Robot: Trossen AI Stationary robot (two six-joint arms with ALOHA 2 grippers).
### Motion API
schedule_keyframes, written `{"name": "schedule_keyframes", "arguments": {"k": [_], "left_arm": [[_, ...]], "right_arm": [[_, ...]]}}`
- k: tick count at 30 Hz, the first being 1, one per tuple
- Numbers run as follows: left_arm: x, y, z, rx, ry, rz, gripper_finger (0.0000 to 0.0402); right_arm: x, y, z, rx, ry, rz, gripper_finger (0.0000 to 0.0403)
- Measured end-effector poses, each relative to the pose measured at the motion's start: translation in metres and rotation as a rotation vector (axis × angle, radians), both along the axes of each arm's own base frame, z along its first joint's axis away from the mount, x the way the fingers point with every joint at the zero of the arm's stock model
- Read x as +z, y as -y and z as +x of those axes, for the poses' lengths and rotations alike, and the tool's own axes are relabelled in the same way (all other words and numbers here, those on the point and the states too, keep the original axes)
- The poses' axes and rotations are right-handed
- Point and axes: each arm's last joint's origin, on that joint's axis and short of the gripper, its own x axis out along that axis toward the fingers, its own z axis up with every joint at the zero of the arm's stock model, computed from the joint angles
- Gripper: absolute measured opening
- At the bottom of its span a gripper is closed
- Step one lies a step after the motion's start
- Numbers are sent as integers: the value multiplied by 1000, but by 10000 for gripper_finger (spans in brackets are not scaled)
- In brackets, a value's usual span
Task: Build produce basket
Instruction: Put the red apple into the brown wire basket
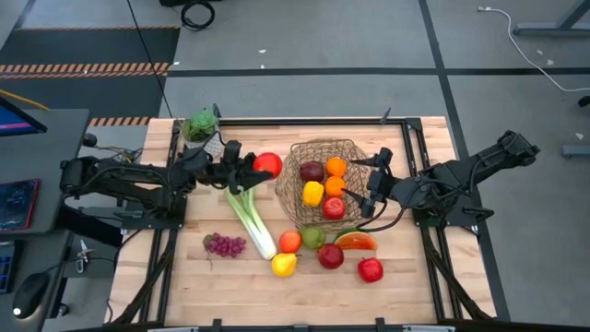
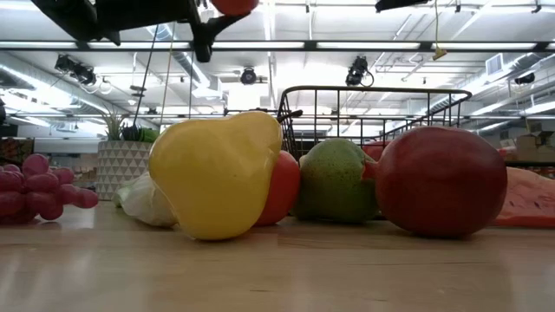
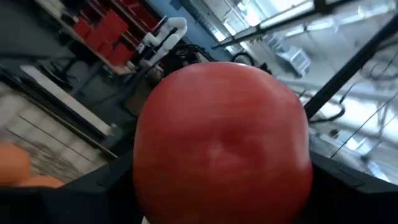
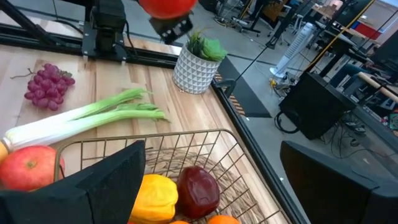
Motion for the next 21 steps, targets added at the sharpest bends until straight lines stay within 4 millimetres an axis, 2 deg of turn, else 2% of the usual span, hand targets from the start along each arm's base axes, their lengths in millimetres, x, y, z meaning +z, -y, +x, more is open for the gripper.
{"name": "schedule_keyframes", "arguments": {"k": [11, 21], "left_arm": [[3, 14, 1, -107, 30, -376, 314], [3, 15, 1, -111, 31, -396, 314]], "right_arm": [[0, 3, 1, -12, -1, 0, 375], [0, 6, 2, -10, -3, 14, 375]]}}
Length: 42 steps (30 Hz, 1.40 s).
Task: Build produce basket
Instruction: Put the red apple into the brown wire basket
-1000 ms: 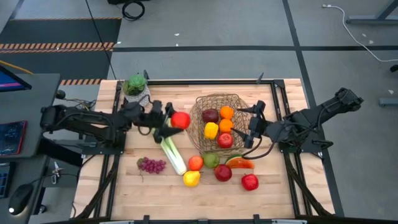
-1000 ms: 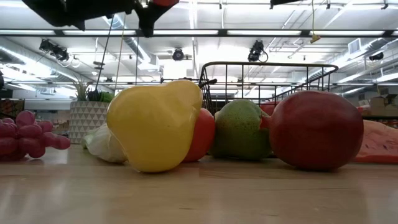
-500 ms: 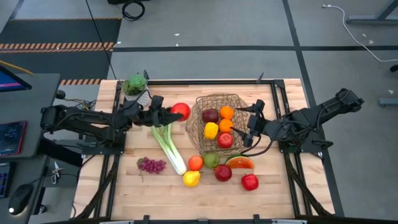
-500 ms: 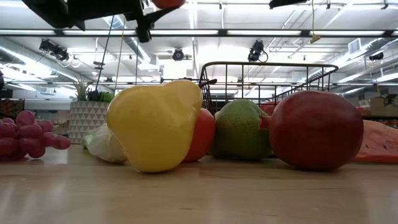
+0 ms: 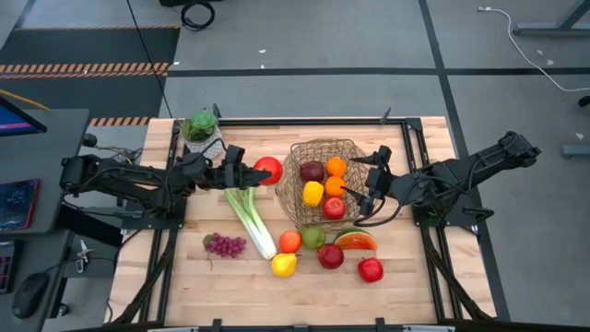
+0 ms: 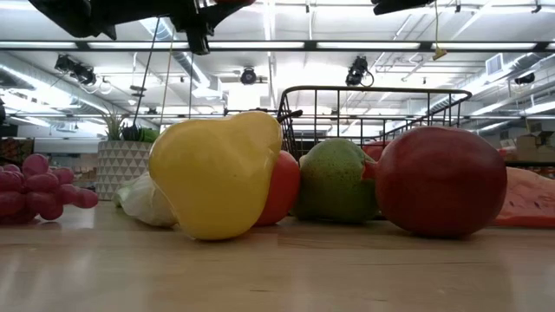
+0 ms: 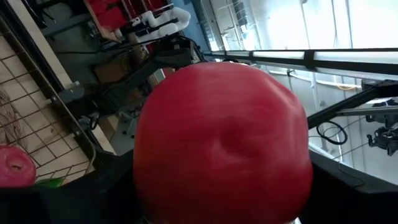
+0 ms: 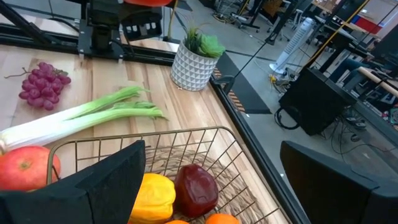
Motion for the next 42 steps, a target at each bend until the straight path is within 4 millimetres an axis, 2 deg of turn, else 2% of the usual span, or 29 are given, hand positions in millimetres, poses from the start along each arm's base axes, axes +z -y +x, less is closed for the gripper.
{"name": "schedule_keyframes", "arguments": {"k": [6, 11, 16, 22, 26, 35, 39, 42], "left_arm": [[0, 0, 0, 3, 0, 9, 314], [-3, -2, 1, 48, -29, 151, 314], [-11, -2, 2, 116, -115, 498, 314], [-23, -2, 4, 178, -220, 1103, 314], [-23, -1, 4, 222, -201, 1413, 314], [-21, 3, 4, 291, -156, 1806, 314], [-21, 13, 4, 333, -150, 2015, 314], [-12, 22, 7, 391, -200, 2166, 314]], "right_arm": [[0, 0, 0, 0, 0, 0, 375], [0, 0, 0, 14, -3, 7, 375], [0, -1, 0, 21, -5, 10, 375], [0, -1, 0, 23, -5, 12, 375], [0, -1, 0, 36, -6, 22, 375], [-1, -2, 1, 59, -10, 34, 375], [-1, -2, 1, 59, -10, 34, 375], [-1, -2, 1, 65, -11, 37, 375]]}}
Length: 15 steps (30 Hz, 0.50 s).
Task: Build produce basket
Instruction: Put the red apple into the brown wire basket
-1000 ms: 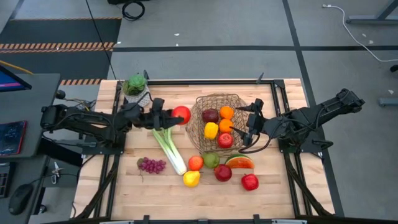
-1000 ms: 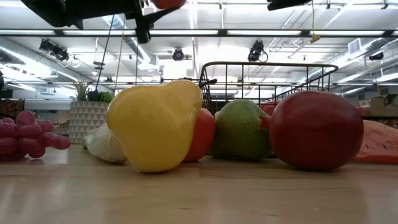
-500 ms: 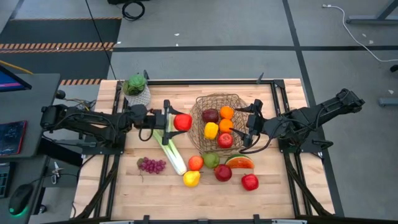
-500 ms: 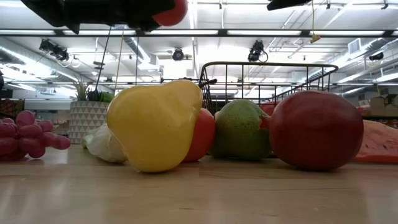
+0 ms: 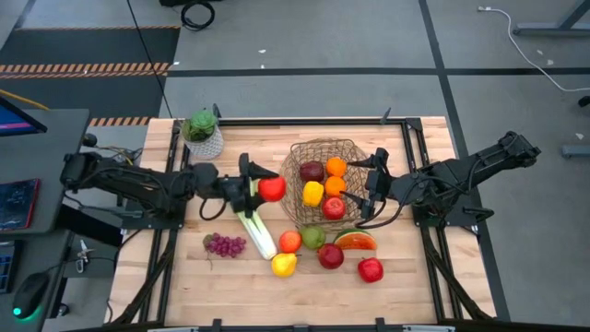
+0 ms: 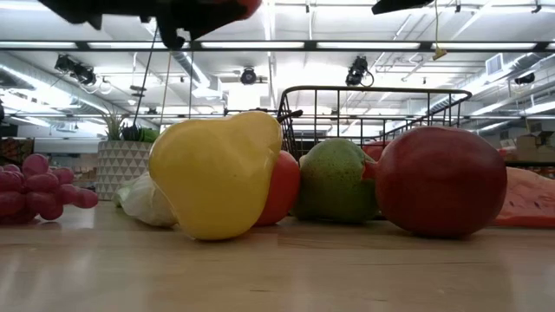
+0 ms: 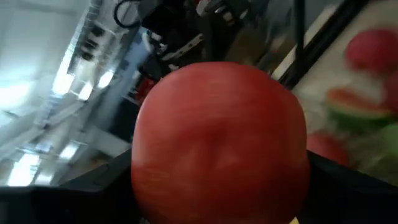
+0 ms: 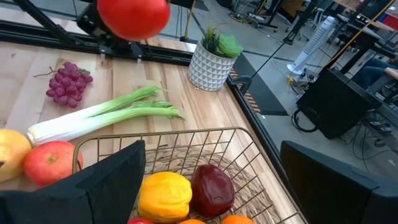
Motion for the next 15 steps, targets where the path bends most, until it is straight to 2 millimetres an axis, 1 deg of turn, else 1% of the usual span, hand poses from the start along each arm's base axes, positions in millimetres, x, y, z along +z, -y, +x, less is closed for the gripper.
{"name": "schedule_keyframes", "arguments": {"k": [4, 7, 12, 15], "left_arm": [[9, 8, 3, 133, -42, 192, 314], [18, 14, 5, 192, -63, 314, 314], [16, 27, 11, 197, -115, 489, 314], [9, 37, 14, 174, -157, 634, 314]], "right_arm": [[0, 0, 0, 1, 0, 0, 375], [0, 0, 0, 1, 0, 1, 375], [0, 0, 0, 1, 0, 1, 375], [0, 0, 0, 1, 1, 1, 375]]}}
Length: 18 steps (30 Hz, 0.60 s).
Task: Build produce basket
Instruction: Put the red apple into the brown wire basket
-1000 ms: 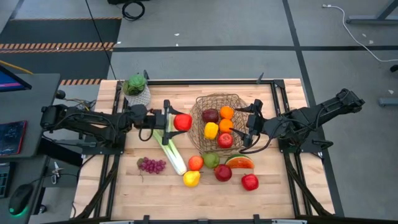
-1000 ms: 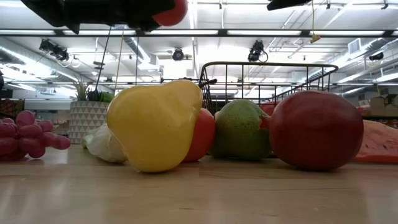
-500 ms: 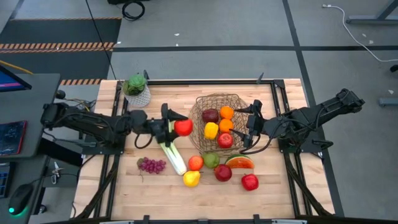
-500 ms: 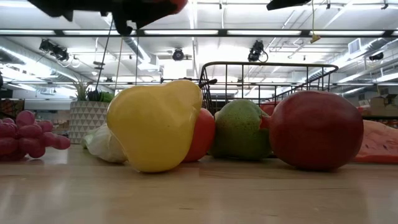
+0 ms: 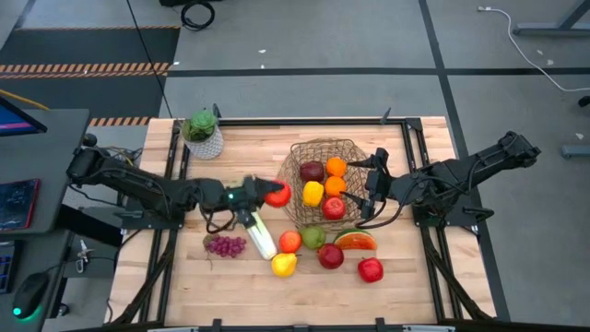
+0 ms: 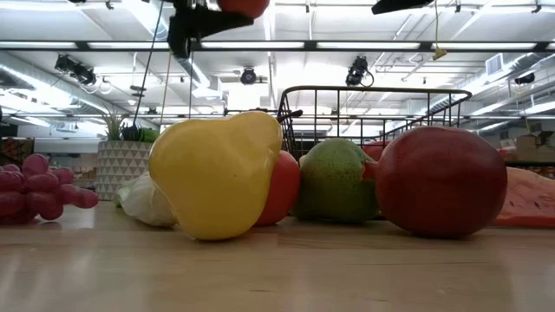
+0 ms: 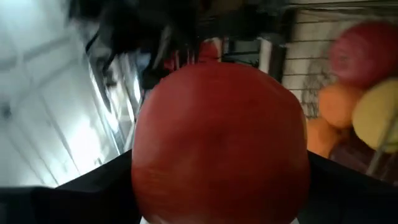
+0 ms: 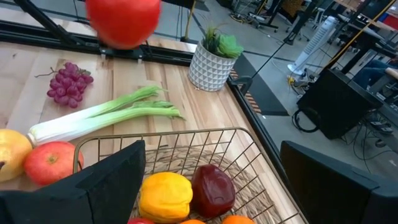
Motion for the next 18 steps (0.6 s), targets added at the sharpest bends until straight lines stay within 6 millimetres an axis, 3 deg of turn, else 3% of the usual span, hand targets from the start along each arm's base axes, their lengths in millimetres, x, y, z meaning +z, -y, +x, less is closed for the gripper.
{"name": "schedule_keyframes", "arguments": {"k": [9, 18], "left_arm": [[-25, 19, 13, 30, -168, 377, 314], [-29, 32, 17, 12, -214, 659, 314]], "right_arm": [[-14, 5, 3, -10, -22, -38, 375], [-13, 11, 6, 5, -16, -10, 375]]}}
